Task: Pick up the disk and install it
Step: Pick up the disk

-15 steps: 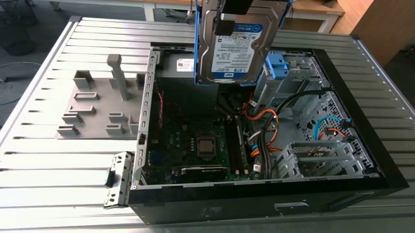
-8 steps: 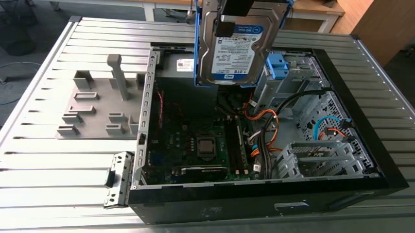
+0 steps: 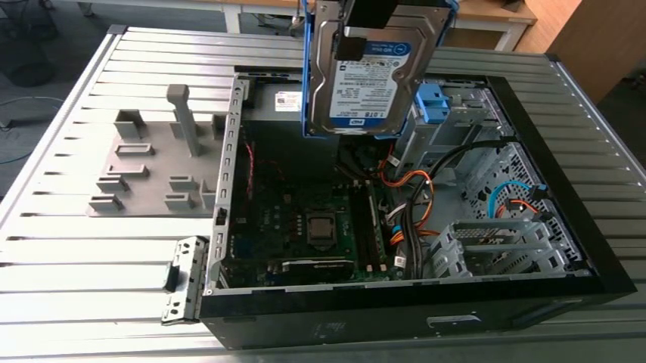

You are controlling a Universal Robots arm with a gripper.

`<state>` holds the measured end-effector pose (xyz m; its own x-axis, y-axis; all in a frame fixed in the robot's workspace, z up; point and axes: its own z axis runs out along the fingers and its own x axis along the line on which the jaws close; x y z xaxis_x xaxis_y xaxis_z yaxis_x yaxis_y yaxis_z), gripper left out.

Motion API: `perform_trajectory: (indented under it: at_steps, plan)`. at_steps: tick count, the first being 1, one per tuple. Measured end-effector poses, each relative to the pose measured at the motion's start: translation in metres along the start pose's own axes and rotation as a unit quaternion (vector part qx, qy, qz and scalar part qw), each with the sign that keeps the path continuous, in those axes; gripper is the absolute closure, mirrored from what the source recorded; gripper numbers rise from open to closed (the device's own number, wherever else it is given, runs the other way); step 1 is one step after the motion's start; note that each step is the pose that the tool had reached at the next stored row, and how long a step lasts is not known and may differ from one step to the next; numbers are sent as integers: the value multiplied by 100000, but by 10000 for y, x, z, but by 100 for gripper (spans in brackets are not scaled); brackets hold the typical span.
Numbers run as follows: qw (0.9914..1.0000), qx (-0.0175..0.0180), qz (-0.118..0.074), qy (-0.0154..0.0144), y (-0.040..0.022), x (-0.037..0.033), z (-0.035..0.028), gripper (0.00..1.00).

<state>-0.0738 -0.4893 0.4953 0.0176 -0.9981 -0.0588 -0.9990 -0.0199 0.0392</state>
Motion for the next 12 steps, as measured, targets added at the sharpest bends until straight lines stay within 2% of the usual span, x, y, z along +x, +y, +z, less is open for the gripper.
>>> perform_trajectory:
  at_steps: [12]
  plan:
    - [100000,2,-3,-3,1,68,-3,64]
